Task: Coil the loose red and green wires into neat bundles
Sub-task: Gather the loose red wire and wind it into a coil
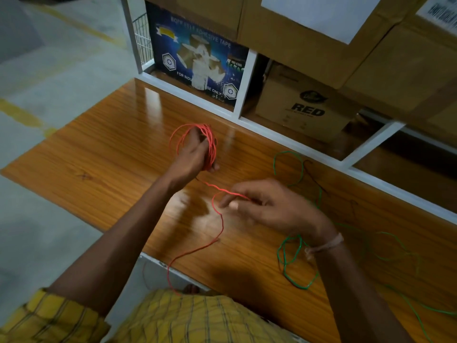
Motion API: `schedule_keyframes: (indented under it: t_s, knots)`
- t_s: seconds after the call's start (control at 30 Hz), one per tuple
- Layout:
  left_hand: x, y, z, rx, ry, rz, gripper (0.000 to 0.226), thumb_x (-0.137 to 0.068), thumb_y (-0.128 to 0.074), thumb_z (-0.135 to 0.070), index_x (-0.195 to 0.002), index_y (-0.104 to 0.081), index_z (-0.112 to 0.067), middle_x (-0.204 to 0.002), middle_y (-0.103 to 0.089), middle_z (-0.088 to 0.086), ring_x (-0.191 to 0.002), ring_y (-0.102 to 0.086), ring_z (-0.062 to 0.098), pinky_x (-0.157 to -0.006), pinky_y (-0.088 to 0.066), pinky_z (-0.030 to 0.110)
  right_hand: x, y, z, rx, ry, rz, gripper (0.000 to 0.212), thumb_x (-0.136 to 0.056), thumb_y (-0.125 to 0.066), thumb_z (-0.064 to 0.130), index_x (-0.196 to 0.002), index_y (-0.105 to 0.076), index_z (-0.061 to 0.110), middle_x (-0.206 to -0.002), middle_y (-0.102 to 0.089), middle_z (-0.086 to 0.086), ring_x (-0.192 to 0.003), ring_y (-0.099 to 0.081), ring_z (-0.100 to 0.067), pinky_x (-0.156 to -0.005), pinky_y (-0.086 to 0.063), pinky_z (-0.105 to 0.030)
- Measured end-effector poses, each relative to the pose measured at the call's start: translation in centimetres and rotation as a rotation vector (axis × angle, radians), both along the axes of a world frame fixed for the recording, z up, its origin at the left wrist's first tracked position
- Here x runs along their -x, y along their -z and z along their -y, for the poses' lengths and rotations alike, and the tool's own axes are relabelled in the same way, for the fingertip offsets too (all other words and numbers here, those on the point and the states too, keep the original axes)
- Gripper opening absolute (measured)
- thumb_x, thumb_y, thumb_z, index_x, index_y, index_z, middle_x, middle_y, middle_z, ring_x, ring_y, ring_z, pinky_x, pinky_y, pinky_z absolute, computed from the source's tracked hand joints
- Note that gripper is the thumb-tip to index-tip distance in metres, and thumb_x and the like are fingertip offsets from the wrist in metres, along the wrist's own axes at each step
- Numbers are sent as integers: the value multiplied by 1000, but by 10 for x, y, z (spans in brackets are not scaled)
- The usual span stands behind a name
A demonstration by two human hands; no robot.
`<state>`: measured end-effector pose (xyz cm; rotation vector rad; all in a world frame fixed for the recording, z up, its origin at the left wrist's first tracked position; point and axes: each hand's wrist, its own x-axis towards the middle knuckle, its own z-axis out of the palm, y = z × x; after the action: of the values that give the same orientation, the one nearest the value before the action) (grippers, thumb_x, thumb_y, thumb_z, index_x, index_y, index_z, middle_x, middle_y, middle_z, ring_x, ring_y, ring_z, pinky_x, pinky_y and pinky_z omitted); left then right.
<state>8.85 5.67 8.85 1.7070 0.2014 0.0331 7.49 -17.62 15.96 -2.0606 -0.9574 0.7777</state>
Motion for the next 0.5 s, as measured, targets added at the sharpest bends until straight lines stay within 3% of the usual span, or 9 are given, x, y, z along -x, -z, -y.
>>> schedule_keyframes:
  t_s: [0.07, 0.13, 0.23, 0.33, 0.4, 0.5]
  knots:
    - [5, 1, 1, -22, 81, -29, 34, -117, -39, -26, -148, -36, -14, -121, -70, 25, -80, -76, 29, -74, -65, 42, -10, -11, 5, -85, 68, 56, 15, -106, -63, 20, -109, -78, 18, -69, -61, 7, -62, -53, -6, -58, -41, -24]
    - [10, -2, 3, -9, 159, -54, 32, -116, -40, -23, -147, -39, -17, -124, -72, 17, -82, -77, 33, -68, -63, 32, -22, -19, 11, -152, 153, 110, 16, -106, -62, 22, -104, -77, 17, -70, -60, 0, -65, -53, -6, -60, -42, -24]
    - [18, -7, 8, -3, 268, -53, 34, -115, -37, -20, -148, -42, -22, -119, -76, 15, -74, -73, 36, -64, -58, 32, -40, -20, 15, -196, 260, 182, 18, -106, -62, 27, -101, -76, 19, -71, -57, -11, -63, -51, -3, -60, -41, -25]
    - [27, -15, 12, 38, 346, -48, 36, -117, -33, -21, -151, -42, -24, -118, -77, 14, -69, -68, 34, -61, -55, 32, -53, -14, 15, -231, 371, 227, 18, -106, -63, 29, -101, -77, 19, -67, -55, 6, -61, -49, 0, -61, -41, -20]
    - [32, -21, 14, 73, 389, -48, 36, -117, -30, -20, -151, -41, -23, -118, -76, 16, -68, -66, 33, -59, -53, 31, -59, -10, 13, -257, 417, 251, 18, -106, -64, 28, -100, -77, 17, -71, -59, 8, -65, -52, -3, -62, -42, -15]
    - [38, -28, 16, 141, 474, -45, 39, -118, -27, -20, -154, -40, -22, -119, -76, 18, -67, -64, 31, -60, -52, 34, -70, 3, 10, -275, 476, 276, 19, -102, -68, 32, -96, -75, 15, -87, -68, -12, -80, -60, -21, -70, -47, -23]
